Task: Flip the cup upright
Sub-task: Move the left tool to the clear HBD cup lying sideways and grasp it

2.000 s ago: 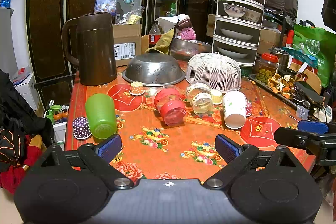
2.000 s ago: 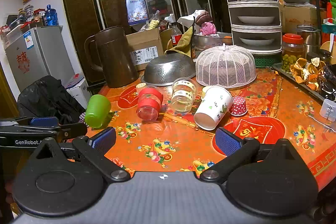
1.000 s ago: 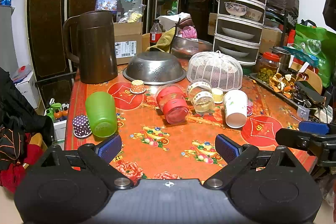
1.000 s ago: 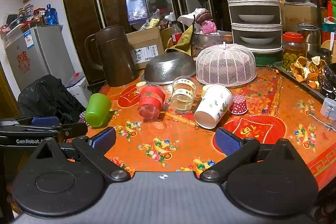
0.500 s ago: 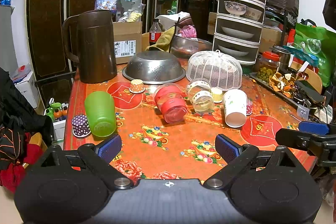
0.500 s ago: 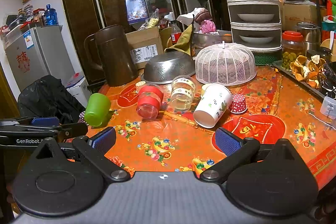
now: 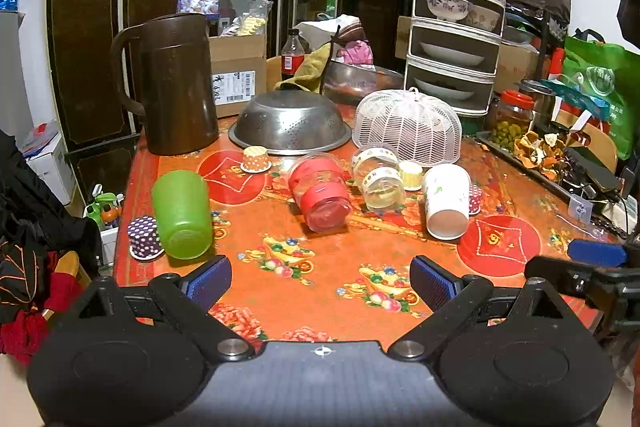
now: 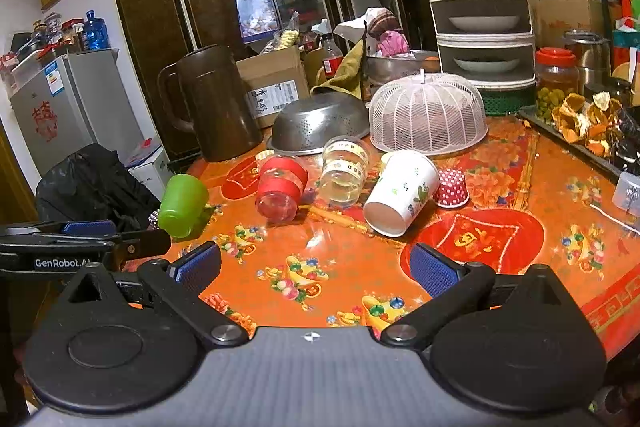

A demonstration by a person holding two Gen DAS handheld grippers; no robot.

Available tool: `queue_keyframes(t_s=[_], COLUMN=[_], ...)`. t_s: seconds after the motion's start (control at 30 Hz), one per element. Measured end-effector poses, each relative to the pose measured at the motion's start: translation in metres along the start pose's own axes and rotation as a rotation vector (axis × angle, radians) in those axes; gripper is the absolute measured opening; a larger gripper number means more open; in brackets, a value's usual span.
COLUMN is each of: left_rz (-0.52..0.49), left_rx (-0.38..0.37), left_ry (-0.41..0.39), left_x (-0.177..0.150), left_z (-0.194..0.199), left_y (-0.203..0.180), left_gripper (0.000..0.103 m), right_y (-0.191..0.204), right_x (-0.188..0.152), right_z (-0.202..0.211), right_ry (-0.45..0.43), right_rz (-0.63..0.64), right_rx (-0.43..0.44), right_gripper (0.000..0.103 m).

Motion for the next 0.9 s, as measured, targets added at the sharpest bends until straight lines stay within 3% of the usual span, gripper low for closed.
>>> queue_keyframes(t_s=[0.2,0.43,0.63,0.73,0.9], left_rz=[-0.030,-0.017,-0.042,-0.038,0.007], left_rx=[-0.018,-0.075,-0.020,0.032,0.048], left_ry=[0.032,0.187,0.277,0.331,0.401], left_x=[0.016,0.052,0.083,0.088,0.085], left_z=[-0.018,-0.077,-0.142,-0.179,-0.220], left_y=[-0.021,-0.052,-0.084,-0.086,-0.083], left_gripper=[0.098,0.102,0.098,0.093,0.087], right_y=[-0.019,-0.046,-0.066,-0.075,-0.091], right_x=[-0.012,-0.028,-0.036,-0.038,-0.042], right_z=[0.000,0.006,0.018,0.026,0.033], right_ry=[0.016,0.032,0.038,0.036,0.037], right_rz=[-0.035,-0.096,-0.139,-0.152,-0.164], right_rx=[0.011,0.027,0.025,0.020,-0.002], right_gripper=[0.102,0.102,0.102,0.102,0.102])
Point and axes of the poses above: each gripper's, at about its wrist camera, not at the fingertips, and z roughly against the way its jaws point, y to its left, x to its top, the point moved 4 cm from there along -z, roughly the way its jaws point, and after that the axes turned 4 degrees about z, right-handed, at the moved point
